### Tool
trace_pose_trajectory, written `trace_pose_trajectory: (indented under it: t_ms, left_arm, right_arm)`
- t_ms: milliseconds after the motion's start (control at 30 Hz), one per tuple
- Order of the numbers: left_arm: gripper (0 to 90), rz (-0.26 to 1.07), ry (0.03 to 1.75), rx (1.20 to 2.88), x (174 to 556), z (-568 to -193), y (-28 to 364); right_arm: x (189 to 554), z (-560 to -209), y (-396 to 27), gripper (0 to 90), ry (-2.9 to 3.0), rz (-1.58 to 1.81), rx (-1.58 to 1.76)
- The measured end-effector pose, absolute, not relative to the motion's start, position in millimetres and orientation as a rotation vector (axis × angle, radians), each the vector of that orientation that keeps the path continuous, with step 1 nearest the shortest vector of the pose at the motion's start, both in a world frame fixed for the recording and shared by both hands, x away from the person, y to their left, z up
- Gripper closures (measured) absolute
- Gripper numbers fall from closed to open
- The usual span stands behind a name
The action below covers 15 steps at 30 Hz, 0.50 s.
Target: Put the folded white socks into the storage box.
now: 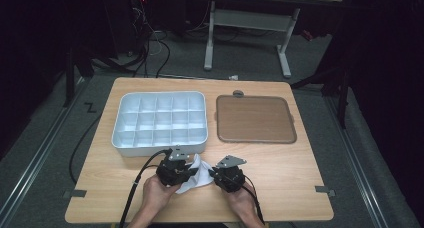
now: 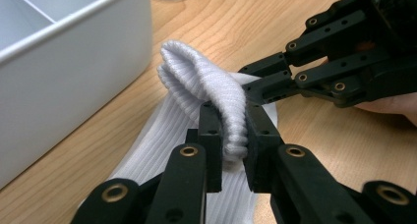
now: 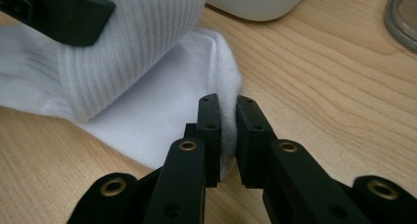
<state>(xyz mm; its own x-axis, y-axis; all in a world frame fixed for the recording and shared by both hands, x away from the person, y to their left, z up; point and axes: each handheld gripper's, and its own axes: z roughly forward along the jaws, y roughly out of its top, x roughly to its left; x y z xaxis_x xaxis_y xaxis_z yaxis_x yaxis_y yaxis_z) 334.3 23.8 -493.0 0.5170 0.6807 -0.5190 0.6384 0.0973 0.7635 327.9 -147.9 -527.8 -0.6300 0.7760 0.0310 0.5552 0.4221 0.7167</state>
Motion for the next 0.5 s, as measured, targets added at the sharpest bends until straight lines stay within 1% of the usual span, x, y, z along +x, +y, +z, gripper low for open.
trace_pose_trajectory:
  t_ms: [500]
  left_arm:
    - [80.4,0.036,1.171,1.597,336,-510,16]
  right_arm:
    - [327,-528,-147,82.4,2.379,1.030,1.147]
